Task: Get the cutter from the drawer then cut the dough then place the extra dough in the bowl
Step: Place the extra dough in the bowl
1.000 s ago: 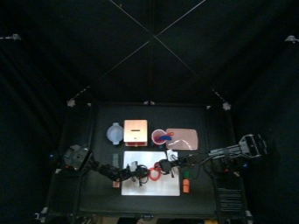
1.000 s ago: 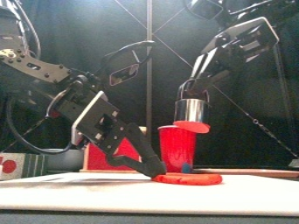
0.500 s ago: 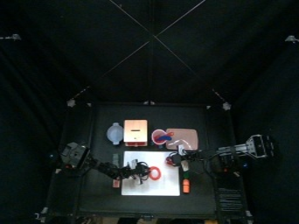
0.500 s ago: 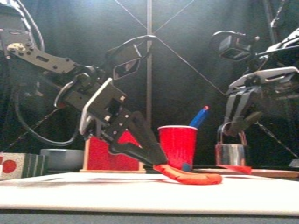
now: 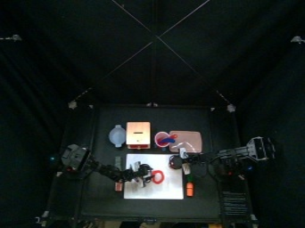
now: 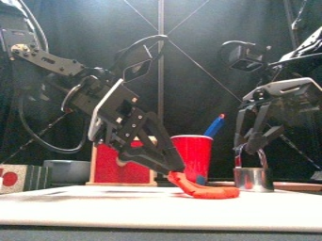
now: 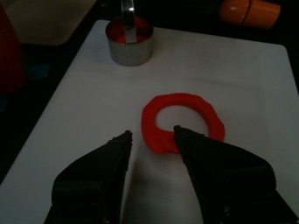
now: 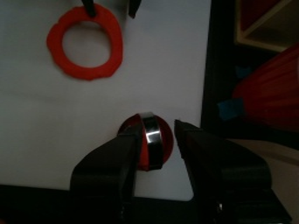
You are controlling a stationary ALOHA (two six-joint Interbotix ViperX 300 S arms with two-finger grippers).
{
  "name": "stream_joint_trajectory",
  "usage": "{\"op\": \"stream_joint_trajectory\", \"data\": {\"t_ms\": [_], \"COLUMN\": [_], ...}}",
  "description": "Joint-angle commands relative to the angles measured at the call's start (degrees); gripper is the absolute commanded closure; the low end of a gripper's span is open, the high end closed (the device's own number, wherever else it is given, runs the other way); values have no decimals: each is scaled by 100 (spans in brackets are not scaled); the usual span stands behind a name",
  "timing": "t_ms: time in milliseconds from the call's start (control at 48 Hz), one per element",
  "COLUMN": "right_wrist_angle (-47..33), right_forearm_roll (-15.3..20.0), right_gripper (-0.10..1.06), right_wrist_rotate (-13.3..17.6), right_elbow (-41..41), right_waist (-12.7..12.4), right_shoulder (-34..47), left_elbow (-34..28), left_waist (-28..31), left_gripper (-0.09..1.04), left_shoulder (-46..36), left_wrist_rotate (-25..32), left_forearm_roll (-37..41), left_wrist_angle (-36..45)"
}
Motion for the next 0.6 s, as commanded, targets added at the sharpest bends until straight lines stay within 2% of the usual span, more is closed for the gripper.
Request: {"op": "stream_joint_trajectory", "data": {"t_ms": [21,188,417,604], "right_wrist_angle": [0,0,-35,-35], "right_forearm_roll": [9,18,185,185], "right_gripper": [21,21,21,21], "right_wrist_rotate": [0,18,0,9], "right_elbow": [-149,-158,-149,-158], "right_waist": [9,9,9,88], "right_shoulder": [-281,-404,-396,-378], "left_elbow": [62,114,-220,-387], "left_waist": [18,18,229,527], "left_gripper": [12,12,12,12], "left_shoulder": [-316,-334,88,237], "left_wrist_rotate": [9,53,9,53], "left_forearm_roll": [18,202,940,958], "left_wrist_angle": [-97,-167,-44,431]}}
